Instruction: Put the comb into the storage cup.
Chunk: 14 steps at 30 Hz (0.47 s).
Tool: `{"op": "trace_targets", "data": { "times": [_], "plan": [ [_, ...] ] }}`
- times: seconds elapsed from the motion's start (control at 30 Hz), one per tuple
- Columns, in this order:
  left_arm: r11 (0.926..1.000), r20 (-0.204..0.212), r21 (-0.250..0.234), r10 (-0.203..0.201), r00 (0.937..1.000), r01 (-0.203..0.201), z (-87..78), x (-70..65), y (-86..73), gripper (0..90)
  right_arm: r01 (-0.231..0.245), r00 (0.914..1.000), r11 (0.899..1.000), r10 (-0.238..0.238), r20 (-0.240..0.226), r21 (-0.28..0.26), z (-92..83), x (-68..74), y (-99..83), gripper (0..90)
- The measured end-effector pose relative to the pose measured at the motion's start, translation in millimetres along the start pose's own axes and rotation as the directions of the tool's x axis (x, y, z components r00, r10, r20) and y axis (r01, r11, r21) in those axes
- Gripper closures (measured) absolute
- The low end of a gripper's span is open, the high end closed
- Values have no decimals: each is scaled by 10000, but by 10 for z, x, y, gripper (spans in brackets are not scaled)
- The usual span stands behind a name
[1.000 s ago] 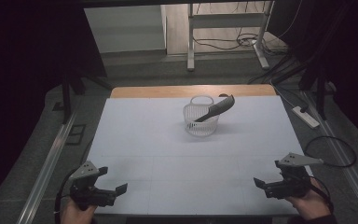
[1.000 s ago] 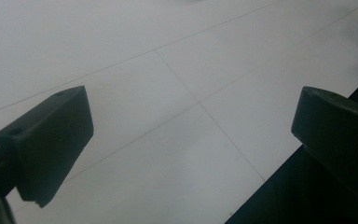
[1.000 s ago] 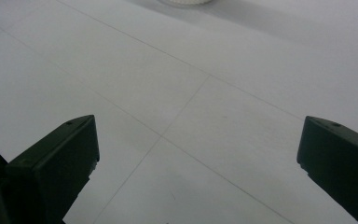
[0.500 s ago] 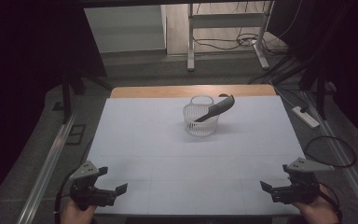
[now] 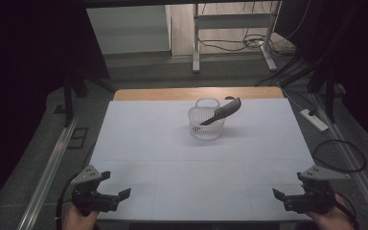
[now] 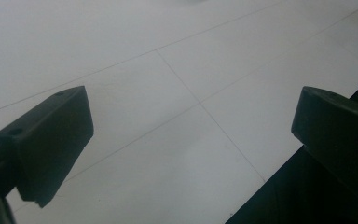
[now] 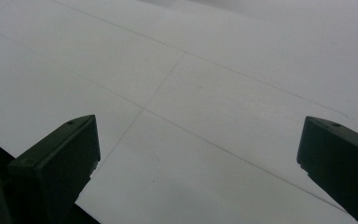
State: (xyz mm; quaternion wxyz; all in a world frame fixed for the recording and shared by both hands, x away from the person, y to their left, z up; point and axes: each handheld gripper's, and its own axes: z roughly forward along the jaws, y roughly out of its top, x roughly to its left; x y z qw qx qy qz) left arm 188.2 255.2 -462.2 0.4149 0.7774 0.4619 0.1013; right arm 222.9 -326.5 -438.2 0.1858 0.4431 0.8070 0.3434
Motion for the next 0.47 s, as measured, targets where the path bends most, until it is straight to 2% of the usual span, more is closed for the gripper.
{"op": "trace_targets", "data": {
  "times": [0.47],
  "plan": [
    [10000,8,-15,-36,10000,36,2,4,4,0,109,9997,9975,-123,191,703,16,21,-17,0]
  ]
}}
